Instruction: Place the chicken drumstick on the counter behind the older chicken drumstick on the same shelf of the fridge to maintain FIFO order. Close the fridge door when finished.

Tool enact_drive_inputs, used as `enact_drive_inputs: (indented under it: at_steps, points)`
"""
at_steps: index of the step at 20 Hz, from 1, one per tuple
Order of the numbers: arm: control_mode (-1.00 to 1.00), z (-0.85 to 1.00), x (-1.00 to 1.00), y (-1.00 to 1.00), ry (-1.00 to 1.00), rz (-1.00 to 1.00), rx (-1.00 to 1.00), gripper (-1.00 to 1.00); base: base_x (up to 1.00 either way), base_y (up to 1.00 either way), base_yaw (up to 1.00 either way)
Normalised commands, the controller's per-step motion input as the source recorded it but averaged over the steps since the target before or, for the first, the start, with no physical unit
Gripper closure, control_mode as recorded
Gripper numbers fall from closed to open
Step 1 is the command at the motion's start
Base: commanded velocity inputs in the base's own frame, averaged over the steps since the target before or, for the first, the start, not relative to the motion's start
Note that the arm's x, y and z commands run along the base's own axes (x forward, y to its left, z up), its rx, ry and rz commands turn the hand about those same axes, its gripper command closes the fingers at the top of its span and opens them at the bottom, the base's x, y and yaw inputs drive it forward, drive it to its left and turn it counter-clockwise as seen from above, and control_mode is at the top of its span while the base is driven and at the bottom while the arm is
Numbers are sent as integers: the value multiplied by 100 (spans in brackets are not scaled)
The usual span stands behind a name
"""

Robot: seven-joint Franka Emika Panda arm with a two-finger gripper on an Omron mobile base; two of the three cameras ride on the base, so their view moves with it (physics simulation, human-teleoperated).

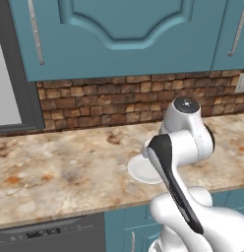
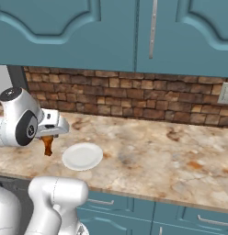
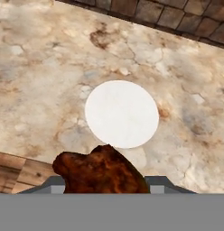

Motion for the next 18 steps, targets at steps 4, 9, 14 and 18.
enact_drive_inputs:
  at_steps: [4,9,14,18]
  points:
    - [-100,0,-9,-21,-2,-4,1,100,0,0,0]
    - [100,0,-41,-27,-8,-9,6,100,-16,0,0]
    - [100,0,0,0,0,0,0,100,-27,46,-21]
    - [100,0,0,0,0,0,0,100,0,13,-56]
